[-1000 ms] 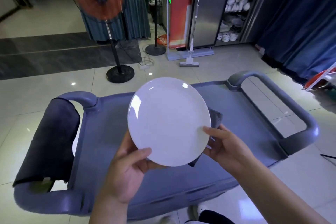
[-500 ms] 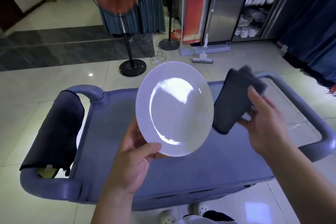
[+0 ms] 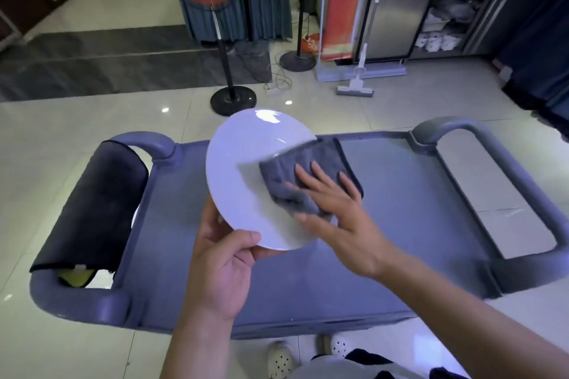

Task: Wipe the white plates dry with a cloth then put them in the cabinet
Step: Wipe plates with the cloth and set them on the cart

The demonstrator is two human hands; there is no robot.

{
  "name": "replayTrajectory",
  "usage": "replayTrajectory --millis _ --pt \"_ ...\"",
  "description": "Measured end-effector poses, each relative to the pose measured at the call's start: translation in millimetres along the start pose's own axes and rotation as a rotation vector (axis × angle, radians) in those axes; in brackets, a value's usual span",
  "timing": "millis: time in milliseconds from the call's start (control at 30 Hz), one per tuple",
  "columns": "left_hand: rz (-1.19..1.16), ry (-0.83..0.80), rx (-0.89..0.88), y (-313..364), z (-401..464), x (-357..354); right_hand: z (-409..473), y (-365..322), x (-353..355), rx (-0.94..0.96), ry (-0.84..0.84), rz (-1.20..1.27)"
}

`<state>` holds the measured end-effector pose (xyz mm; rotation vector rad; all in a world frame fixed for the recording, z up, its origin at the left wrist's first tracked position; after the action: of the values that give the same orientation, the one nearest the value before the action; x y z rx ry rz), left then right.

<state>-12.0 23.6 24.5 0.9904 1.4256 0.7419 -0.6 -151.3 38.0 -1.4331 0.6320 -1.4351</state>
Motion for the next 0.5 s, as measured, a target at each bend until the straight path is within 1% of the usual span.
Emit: replayTrajectory --millis 100,133,167,233,300,367,433,500 --pt "0.018 0.084 -0.027 1 4 17 -24 8 -14 -0.064 -0.169 0.127" --pt "0.026 0.110 -0.036 2 5 23 -29 8 -12 -0.095 -0.180 0.180" --pt "0.028 0.131 -0.042 4 6 30 -31 6 -8 -0.141 -0.154 0.271" --pt "0.004 0.160 -0.048 6 6 39 -32 7 14 -0.238 0.030 0.493" --pt "-0.028 0.172 -0.073 10 4 46 -33 17 32 -0.412 0.215 0.670" --pt "0.001 0.162 -0.113 19 2 46 -34 26 47 -0.571 0.342 0.785" --pt "0.074 0.160 -0.150 27 -2 45 -34 29 63 -0.632 0.419 0.805" --pt "0.132 0.151 -0.173 33 -6 42 -28 27 78 -0.592 0.509 0.835"
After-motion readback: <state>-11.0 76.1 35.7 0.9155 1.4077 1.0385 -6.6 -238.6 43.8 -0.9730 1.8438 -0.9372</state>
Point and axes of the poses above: each hand's wrist, its own z-axis towards the middle knuckle, its own x-axis out of the back of the hand, y = z × x, the point moved 6 cm from there along z, towards the middle knuckle, and after that the axes turned 9 degrees about z, right-handed, at the moved point
